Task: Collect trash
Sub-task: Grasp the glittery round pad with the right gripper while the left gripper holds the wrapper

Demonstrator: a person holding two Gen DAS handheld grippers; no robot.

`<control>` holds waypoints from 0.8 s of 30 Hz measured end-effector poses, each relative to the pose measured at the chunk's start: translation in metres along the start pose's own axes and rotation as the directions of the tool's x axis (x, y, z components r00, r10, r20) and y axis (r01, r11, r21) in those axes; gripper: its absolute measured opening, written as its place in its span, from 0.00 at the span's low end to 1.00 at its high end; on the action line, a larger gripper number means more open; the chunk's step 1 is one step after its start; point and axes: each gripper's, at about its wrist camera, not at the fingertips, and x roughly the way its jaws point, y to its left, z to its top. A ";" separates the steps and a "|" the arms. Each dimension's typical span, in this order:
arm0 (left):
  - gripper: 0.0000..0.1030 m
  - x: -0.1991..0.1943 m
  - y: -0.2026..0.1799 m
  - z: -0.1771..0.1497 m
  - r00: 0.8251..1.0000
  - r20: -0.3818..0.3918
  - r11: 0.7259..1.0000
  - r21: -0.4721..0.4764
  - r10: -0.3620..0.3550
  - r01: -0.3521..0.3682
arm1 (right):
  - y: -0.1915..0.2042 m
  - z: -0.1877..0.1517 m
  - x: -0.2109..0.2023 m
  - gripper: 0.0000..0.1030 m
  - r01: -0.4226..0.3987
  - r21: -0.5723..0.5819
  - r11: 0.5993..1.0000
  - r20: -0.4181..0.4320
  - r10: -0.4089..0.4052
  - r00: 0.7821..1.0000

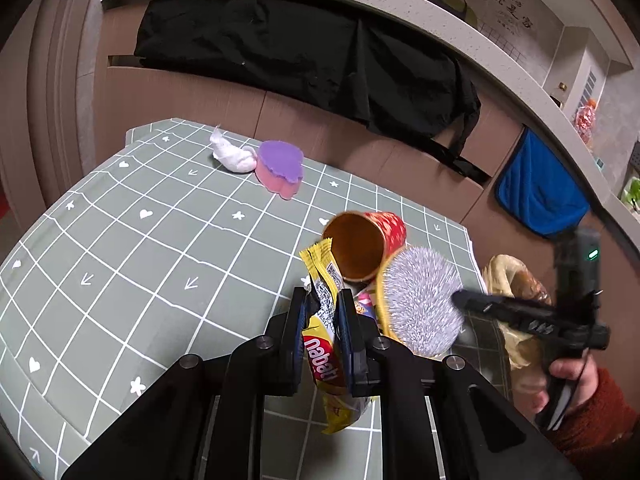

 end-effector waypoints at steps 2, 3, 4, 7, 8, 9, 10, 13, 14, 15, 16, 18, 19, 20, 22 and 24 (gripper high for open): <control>0.15 -0.001 0.002 0.000 1.000 0.001 1.000 -0.002 -0.004 0.004 | 0.011 0.009 -0.016 0.12 0.006 -0.028 1.000 0.039 -0.004 0.999; 0.15 -0.002 0.002 0.000 1.000 0.003 1.000 -0.003 -0.006 0.006 | 0.016 0.013 -0.026 0.12 0.009 -0.043 0.999 0.057 -0.007 0.998; 0.15 -0.003 0.003 0.001 1.000 0.006 1.000 -0.005 -0.010 0.010 | 0.021 0.017 -0.036 0.11 0.011 -0.059 0.998 0.075 -0.006 0.997; 0.15 -0.004 0.003 0.001 1.000 0.010 1.000 -0.008 -0.023 0.023 | 0.032 0.024 -0.056 0.10 0.036 -0.094 0.995 0.107 -0.025 0.994; 0.15 -0.004 0.002 0.002 1.000 0.012 1.000 -0.007 -0.028 0.028 | 0.034 0.025 -0.063 0.10 0.051 -0.103 0.993 0.121 -0.039 0.992; 0.15 -0.005 0.002 0.002 0.999 0.014 1.000 -0.006 -0.029 0.029 | 0.037 0.027 -0.070 0.10 0.077 -0.116 0.990 0.134 -0.061 0.989; 0.15 -0.004 0.001 0.002 0.999 0.015 0.999 -0.006 -0.032 0.032 | 0.040 0.028 -0.074 0.10 0.100 -0.127 0.987 0.142 -0.082 0.986; 0.15 -0.003 0.002 0.003 0.999 0.011 0.999 -0.007 -0.037 0.037 | 0.052 0.027 -0.080 0.10 0.145 -0.172 0.974 0.149 -0.120 0.982; 0.15 -0.002 0.002 0.003 0.999 0.009 0.999 -0.007 -0.037 0.037 | 0.057 0.024 -0.076 0.10 0.145 -0.191 0.971 0.139 -0.120 0.983; 0.15 -0.002 0.002 0.003 0.999 0.009 0.999 -0.007 -0.036 0.037 | 0.063 0.021 -0.070 0.10 0.149 -0.213 0.966 0.125 -0.124 0.984; 0.15 -0.002 0.002 0.003 0.999 0.008 0.999 -0.007 -0.036 0.036 | 0.070 0.016 -0.061 0.10 0.154 -0.240 0.958 0.106 -0.132 0.986; 0.15 -0.003 0.001 0.003 0.999 0.007 0.999 -0.005 -0.033 0.033 | 0.078 0.006 -0.047 0.10 0.146 -0.269 0.952 0.077 -0.130 0.988; 0.15 -0.005 0.001 0.002 1.000 0.008 1.000 -0.004 -0.029 0.029 | 0.081 0.002 -0.043 0.11 0.144 -0.278 0.950 0.071 -0.129 0.989; 0.15 -0.005 0.002 0.002 1.000 0.008 1.000 -0.003 -0.026 0.026 | 0.085 -0.002 -0.039 0.13 0.136 -0.287 0.948 0.066 -0.122 0.990; 0.15 -0.008 0.004 0.003 1.000 0.011 1.000 -0.002 -0.015 0.015 | 0.088 -0.007 -0.032 0.17 0.103 -0.295 0.950 0.045 -0.094 0.995; 0.15 -0.010 0.006 0.003 1.000 0.012 1.000 -0.005 -0.005 0.005 | 0.091 -0.010 -0.023 0.28 0.066 -0.292 0.954 0.017 -0.064 0.998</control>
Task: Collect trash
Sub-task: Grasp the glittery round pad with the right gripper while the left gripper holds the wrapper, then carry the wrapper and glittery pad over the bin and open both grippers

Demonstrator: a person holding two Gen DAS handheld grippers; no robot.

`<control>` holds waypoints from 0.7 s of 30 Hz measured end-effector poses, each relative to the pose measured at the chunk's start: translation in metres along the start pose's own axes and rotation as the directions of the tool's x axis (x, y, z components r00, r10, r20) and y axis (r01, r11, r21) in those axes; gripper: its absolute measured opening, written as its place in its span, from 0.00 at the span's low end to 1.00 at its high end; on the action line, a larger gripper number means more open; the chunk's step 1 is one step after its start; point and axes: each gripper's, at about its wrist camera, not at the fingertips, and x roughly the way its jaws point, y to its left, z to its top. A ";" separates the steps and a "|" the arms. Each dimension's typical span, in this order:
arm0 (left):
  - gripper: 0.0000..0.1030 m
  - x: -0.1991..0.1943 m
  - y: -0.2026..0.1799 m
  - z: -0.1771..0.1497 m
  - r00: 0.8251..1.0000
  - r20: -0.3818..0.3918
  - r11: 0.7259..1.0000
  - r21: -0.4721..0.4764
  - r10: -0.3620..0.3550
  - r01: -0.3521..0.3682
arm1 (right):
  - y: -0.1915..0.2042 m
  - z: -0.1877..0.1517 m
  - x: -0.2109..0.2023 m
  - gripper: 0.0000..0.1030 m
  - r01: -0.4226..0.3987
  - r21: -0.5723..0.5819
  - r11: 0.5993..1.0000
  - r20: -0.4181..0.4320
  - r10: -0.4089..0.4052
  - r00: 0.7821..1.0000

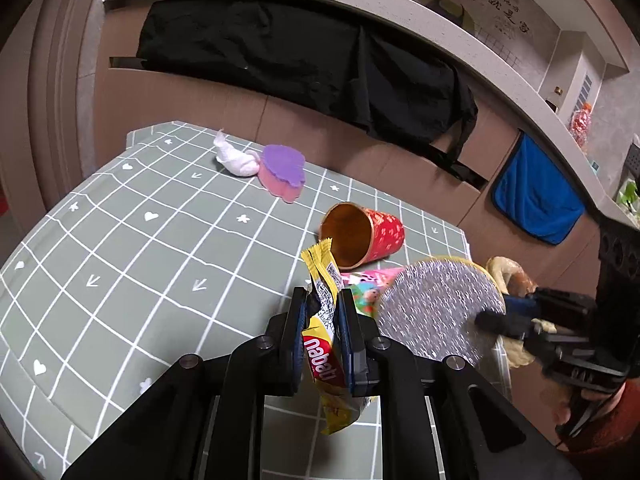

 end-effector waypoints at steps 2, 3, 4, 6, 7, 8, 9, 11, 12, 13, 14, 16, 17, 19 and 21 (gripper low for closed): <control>0.15 -0.002 0.003 0.000 1.000 0.002 1.000 -0.003 0.012 -0.012 | 0.001 -0.001 0.009 0.30 -0.035 0.016 0.999 -0.016 0.036 0.999; 0.15 -0.002 0.004 0.000 1.000 0.002 1.000 -0.006 0.018 -0.018 | 0.001 -0.002 0.013 0.30 -0.051 0.027 0.998 -0.023 0.051 0.998; 0.15 -0.002 0.005 0.000 1.000 0.001 1.000 -0.007 0.021 -0.021 | 0.001 -0.002 0.018 0.30 -0.062 0.039 0.997 -0.027 0.063 0.998; 0.15 -0.002 0.005 0.000 1.000 -0.004 1.000 -0.005 0.027 -0.027 | 0.000 -0.002 0.024 0.26 -0.072 0.055 0.996 -0.036 0.074 0.997; 0.15 -0.003 0.004 0.001 1.000 -0.006 1.000 -0.001 0.027 -0.027 | 0.000 -0.002 0.026 0.13 -0.071 0.060 0.996 -0.039 0.074 0.996; 0.15 -0.003 0.000 0.001 1.000 -0.006 1.000 0.009 0.026 -0.026 | 0.000 -0.002 0.026 0.13 -0.068 0.058 0.996 -0.035 0.071 0.997; 0.15 -0.003 -0.003 0.003 1.000 -0.004 1.000 0.018 0.023 -0.023 | -0.001 -0.002 0.022 0.13 -0.065 0.052 0.997 -0.023 0.066 0.998; 0.15 -0.004 -0.013 0.008 1.000 0.002 0.999 0.038 0.016 -0.016 | -0.004 -0.001 0.012 0.13 -0.056 0.041 0.998 0.008 0.056 0.998; 0.15 -0.005 -0.020 0.012 1.000 0.009 0.999 0.051 0.009 -0.010 | -0.007 0.000 0.006 0.13 -0.051 0.039 0.998 0.026 0.050 0.998; 0.15 -0.005 -0.027 0.016 1.000 0.016 0.998 0.065 0.002 -0.003 | -0.009 0.000 -0.001 0.13 -0.045 0.040 0.998 0.042 0.043 0.998; 0.15 -0.006 -0.034 0.021 1.000 0.025 0.997 0.079 -0.005 0.003 | -0.014 0.001 -0.010 0.13 -0.033 0.043 0.999 0.065 0.030 0.997; 0.15 -0.007 -0.052 0.032 0.999 0.044 0.994 0.111 -0.022 0.017 | -0.023 0.002 -0.025 0.13 -0.011 0.050 0.999 0.101 0.006 0.995; 0.15 -0.008 -0.064 0.037 0.998 0.058 0.991 0.133 -0.034 0.026 | -0.029 0.002 -0.036 0.13 0.011 0.056 0.998 0.123 -0.017 0.992; 0.15 -0.008 -0.089 0.047 0.995 0.085 0.984 0.177 -0.049 0.033 | -0.039 0.003 -0.055 0.13 0.049 0.060 0.997 0.159 -0.058 0.986; 0.15 -0.007 -0.110 0.055 0.992 0.105 0.977 0.208 -0.064 0.042 | -0.050 0.002 -0.072 0.13 0.076 0.066 0.995 0.190 -0.087 0.978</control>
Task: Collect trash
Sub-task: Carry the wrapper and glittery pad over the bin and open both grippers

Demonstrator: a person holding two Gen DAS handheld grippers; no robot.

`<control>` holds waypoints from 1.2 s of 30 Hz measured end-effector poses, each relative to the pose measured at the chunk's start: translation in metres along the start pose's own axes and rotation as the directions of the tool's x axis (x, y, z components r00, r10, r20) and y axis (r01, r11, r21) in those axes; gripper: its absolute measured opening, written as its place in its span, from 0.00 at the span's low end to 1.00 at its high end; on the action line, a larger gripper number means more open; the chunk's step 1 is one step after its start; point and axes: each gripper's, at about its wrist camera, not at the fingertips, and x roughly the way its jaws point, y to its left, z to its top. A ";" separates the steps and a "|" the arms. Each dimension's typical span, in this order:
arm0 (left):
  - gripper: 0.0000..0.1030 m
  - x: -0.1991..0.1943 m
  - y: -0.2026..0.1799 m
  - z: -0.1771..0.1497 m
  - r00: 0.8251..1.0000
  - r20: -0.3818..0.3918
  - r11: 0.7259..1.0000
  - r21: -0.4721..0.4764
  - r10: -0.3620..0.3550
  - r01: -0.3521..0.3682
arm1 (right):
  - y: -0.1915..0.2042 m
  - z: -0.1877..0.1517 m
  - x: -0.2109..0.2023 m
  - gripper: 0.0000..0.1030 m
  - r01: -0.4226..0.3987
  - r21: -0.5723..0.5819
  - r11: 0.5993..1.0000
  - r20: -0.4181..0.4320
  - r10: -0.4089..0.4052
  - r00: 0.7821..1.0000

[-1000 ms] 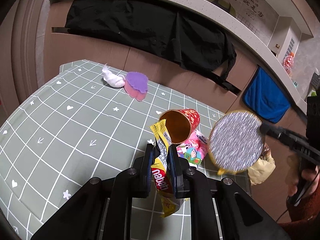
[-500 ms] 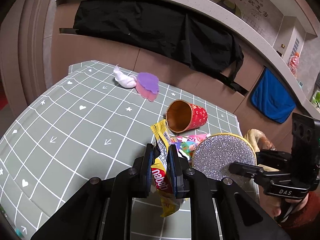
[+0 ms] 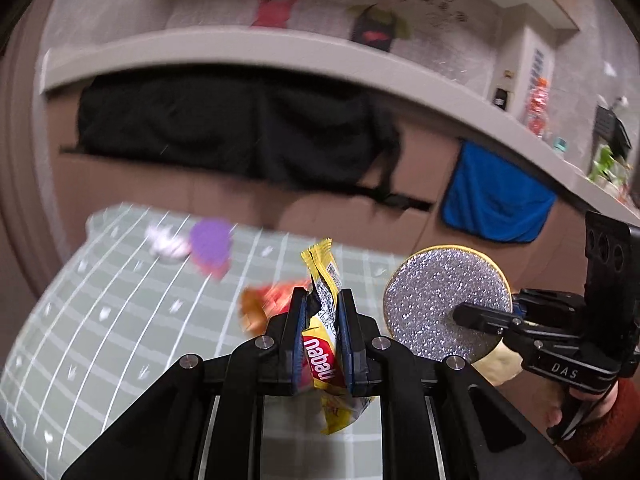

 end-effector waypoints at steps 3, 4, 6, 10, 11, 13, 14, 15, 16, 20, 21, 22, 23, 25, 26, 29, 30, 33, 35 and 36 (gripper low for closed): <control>0.15 0.006 -0.038 0.020 0.999 0.038 0.999 0.047 -0.026 0.024 | -0.020 0.005 -0.027 0.13 0.046 0.004 0.999 0.049 -0.047 0.998; 0.15 0.008 -0.046 0.024 0.998 0.046 0.998 0.058 -0.033 0.030 | -0.028 0.007 -0.037 0.13 0.065 0.006 0.998 0.065 -0.066 0.996; 0.15 0.014 -0.073 0.035 0.996 0.068 0.994 0.098 -0.053 0.046 | -0.042 0.009 -0.053 0.13 0.097 0.014 0.995 0.089 -0.098 0.991; 0.15 0.028 -0.117 0.048 0.992 0.086 0.986 0.147 -0.094 0.081 | -0.078 0.013 -0.092 0.13 0.172 0.052 0.984 0.143 -0.178 0.974; 0.15 0.032 -0.130 0.051 0.990 0.089 0.983 0.158 -0.112 0.097 | -0.086 0.013 -0.100 0.13 0.189 0.062 0.980 0.153 -0.196 0.969; 0.15 0.039 -0.150 0.055 0.985 0.097 0.977 0.177 -0.141 0.122 | -0.102 0.013 -0.117 0.13 0.222 0.085 0.971 0.169 -0.233 0.958; 0.15 0.043 -0.162 0.057 0.982 0.101 0.973 0.187 -0.157 0.137 | -0.109 0.012 -0.126 0.13 0.241 0.096 0.966 0.177 -0.255 0.951; 0.15 0.045 -0.170 0.059 0.980 0.101 0.970 0.192 -0.170 0.149 | -0.116 0.012 -0.134 0.13 0.261 0.106 0.960 0.184 -0.277 0.943; 0.15 0.049 -0.180 0.061 0.978 0.099 0.967 0.197 -0.186 0.164 | -0.121 0.012 -0.139 0.13 0.277 0.114 0.954 0.187 -0.295 0.937; 0.15 0.063 -0.215 0.063 0.967 0.092 0.952 0.223 -0.236 0.211 | -0.147 0.006 -0.164 0.13 0.338 0.167 0.926 0.199 -0.367 0.909; 0.15 0.067 -0.221 0.063 0.965 0.088 0.948 0.227 -0.246 0.221 | -0.153 0.003 -0.168 0.13 0.351 0.181 0.919 0.197 -0.384 0.902; 0.15 0.071 -0.229 0.063 0.963 0.082 0.945 0.232 -0.256 0.231 | -0.159 0.000 -0.172 0.13 0.362 0.197 0.911 0.195 -0.398 0.896; 0.15 0.076 -0.236 0.062 0.961 0.073 0.941 0.238 -0.266 0.243 | -0.165 -0.003 -0.174 0.13 0.369 0.211 0.905 0.190 -0.408 0.893; 0.15 0.083 -0.247 0.059 0.959 0.058 0.935 0.246 -0.278 0.256 | -0.174 -0.010 -0.178 0.13 0.375 0.234 0.897 0.183 -0.419 0.889; 0.15 0.088 -0.253 0.058 0.958 0.047 0.932 0.249 -0.284 0.264 | -0.178 -0.012 -0.179 0.13 0.378 0.245 0.893 0.176 -0.425 0.888; 0.15 0.100 -0.263 0.052 0.954 0.017 0.925 0.251 -0.299 0.285 | -0.191 -0.023 -0.181 0.13 0.389 0.271 0.881 0.158 -0.439 0.885; 0.15 0.104 -0.266 0.050 0.953 0.006 0.924 0.249 -0.301 0.290 | -0.194 -0.026 -0.180 0.13 0.389 0.278 0.878 0.152 -0.440 0.885; 0.15 0.114 -0.271 0.045 0.953 -0.021 0.922 0.245 -0.304 0.299 | -0.200 -0.033 -0.177 0.14 0.396 0.289 0.872 0.136 -0.447 0.884; 0.15 0.121 -0.275 0.042 0.952 -0.040 0.922 0.240 -0.305 0.305 | -0.201 -0.040 -0.175 0.14 0.409 0.290 0.865 0.126 -0.458 0.880; 0.15 0.124 -0.276 0.040 0.951 -0.048 0.921 0.239 -0.306 0.308 | -0.203 -0.041 -0.173 0.14 0.413 0.290 0.863 0.121 -0.461 0.879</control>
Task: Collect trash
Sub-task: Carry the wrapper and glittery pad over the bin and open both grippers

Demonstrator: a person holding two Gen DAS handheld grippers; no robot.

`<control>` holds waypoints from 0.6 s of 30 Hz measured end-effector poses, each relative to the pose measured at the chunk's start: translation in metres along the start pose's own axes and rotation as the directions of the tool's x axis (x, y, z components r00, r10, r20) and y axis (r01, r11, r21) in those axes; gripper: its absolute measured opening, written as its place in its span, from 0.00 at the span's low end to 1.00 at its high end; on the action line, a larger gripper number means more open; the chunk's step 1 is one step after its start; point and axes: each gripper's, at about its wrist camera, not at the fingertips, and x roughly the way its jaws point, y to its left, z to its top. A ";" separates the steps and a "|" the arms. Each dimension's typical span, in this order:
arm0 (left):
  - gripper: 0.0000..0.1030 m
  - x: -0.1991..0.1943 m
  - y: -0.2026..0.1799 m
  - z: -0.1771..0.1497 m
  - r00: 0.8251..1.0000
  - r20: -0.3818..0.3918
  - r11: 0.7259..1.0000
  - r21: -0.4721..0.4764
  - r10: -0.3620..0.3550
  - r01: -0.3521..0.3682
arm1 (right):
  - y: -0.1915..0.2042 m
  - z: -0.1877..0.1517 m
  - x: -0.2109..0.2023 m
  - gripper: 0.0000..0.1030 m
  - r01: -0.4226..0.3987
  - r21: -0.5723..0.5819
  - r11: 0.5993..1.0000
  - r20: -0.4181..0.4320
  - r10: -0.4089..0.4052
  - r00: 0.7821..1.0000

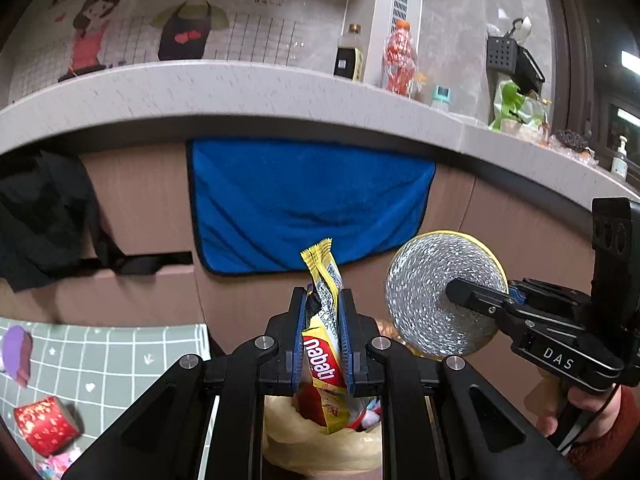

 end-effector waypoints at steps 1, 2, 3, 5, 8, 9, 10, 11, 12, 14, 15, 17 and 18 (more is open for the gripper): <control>0.15 0.003 0.000 -0.002 1.000 -0.006 1.000 0.000 -0.002 0.002 | -0.001 -0.002 0.002 0.14 0.003 0.002 1.000 -0.005 -0.003 1.000; 0.15 0.007 -0.001 -0.004 1.000 -0.013 1.000 0.002 -0.003 0.003 | -0.003 -0.003 0.003 0.14 0.003 0.007 1.000 -0.008 -0.003 1.000; 0.15 0.009 -0.001 -0.005 1.000 -0.018 1.000 0.004 -0.005 0.005 | -0.005 -0.005 0.005 0.14 0.003 0.012 1.000 -0.011 -0.003 1.000; 0.15 0.015 -0.002 -0.009 1.000 -0.029 1.000 0.005 -0.007 0.007 | -0.008 -0.009 0.009 0.14 0.006 0.019 1.000 -0.022 -0.005 1.000; 0.15 0.023 -0.001 -0.014 0.999 -0.049 1.000 -0.003 -0.010 0.009 | -0.011 -0.014 0.017 0.14 0.004 0.023 1.000 -0.042 -0.003 0.999; 0.15 0.025 0.000 -0.015 0.998 -0.054 1.000 -0.009 -0.011 0.011 | -0.012 -0.015 0.020 0.14 0.008 0.020 1.000 -0.048 -0.007 0.999; 0.15 0.029 0.001 -0.017 0.998 -0.063 1.000 -0.015 -0.014 0.013 | -0.012 -0.016 0.021 0.14 0.013 0.016 1.000 -0.051 -0.012 0.999; 0.15 0.031 0.002 -0.018 0.998 -0.067 1.000 -0.018 -0.014 0.013 | -0.012 -0.016 0.023 0.14 0.015 0.014 1.000 -0.052 -0.014 0.999; 0.15 0.033 0.003 -0.019 0.997 -0.070 1.000 -0.019 -0.016 0.015 | -0.013 -0.018 0.025 0.14 0.019 0.013 1.000 -0.054 -0.018 0.998; 0.15 0.038 0.004 -0.021 0.997 -0.076 0.999 -0.025 -0.025 0.023 | -0.015 -0.020 0.027 0.14 0.020 0.020 1.000 -0.057 -0.019 0.998; 0.15 0.040 0.004 -0.022 0.996 -0.079 0.999 -0.026 -0.027 0.025 | -0.017 -0.021 0.029 0.14 0.020 0.027 0.999 -0.060 -0.018 0.998; 0.15 0.045 0.004 -0.025 0.996 -0.087 0.999 -0.026 -0.026 0.024 | -0.021 -0.025 0.034 0.14 0.019 0.040 0.999 -0.069 -0.016 0.997; 0.15 0.047 0.004 -0.026 0.996 -0.091 0.999 -0.026 -0.026 0.024 | -0.023 -0.027 0.036 0.14 0.018 0.045 0.999 -0.074 -0.015 0.997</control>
